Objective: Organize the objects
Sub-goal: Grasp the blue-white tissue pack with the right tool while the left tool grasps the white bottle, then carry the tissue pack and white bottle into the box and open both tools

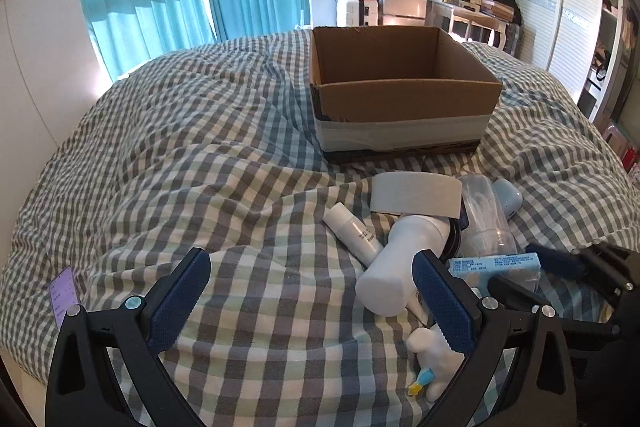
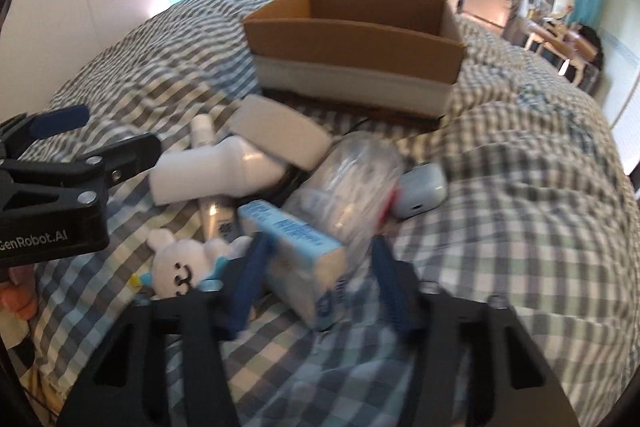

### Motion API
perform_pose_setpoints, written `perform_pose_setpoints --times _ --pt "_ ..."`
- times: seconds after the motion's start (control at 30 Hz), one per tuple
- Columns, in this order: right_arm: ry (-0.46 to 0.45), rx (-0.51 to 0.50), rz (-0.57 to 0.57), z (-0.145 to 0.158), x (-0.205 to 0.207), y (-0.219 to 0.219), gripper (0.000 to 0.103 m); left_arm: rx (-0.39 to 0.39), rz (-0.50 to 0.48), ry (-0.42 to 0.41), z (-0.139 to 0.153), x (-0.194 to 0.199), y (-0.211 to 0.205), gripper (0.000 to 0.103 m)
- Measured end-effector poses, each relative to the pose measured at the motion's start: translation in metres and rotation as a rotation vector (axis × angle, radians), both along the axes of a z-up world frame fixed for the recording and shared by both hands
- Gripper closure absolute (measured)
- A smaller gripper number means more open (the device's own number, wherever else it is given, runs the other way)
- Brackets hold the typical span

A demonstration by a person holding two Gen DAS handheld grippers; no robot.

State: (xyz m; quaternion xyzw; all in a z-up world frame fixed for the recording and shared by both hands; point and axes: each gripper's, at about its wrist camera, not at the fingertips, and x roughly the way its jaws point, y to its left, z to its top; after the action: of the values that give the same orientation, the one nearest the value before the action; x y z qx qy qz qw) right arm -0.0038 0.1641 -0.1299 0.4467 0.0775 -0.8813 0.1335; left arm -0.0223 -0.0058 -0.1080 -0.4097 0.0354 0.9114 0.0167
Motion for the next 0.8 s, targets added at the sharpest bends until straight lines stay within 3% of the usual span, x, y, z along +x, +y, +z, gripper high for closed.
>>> perform_pose_setpoints --times 0.13,0.27,0.43,0.5,0.57,0.8 --pt "0.013 -0.048 0.018 0.006 0.004 0.004 0.074 -0.005 -0.026 -0.015 -0.004 -0.005 0.006 0.002" --pt "0.086 -0.067 0.010 0.033 0.013 0.019 0.076 -0.007 -0.063 -0.025 -0.006 -0.011 0.016 0.007" --pt "0.201 -0.018 -0.080 0.070 0.013 0.053 0.079 0.021 -0.110 -0.064 -0.013 -0.025 0.031 0.028" --pt "0.204 -0.027 -0.116 0.072 0.008 0.067 0.079 0.036 -0.138 -0.083 -0.018 -0.029 0.038 0.040" --pt "0.192 -0.034 -0.142 0.067 0.005 0.078 0.079 0.051 -0.173 -0.101 -0.022 -0.031 0.045 0.046" --pt "0.148 -0.064 -0.151 0.051 -0.002 0.090 0.079 0.037 -0.246 -0.158 -0.038 -0.038 0.066 0.047"
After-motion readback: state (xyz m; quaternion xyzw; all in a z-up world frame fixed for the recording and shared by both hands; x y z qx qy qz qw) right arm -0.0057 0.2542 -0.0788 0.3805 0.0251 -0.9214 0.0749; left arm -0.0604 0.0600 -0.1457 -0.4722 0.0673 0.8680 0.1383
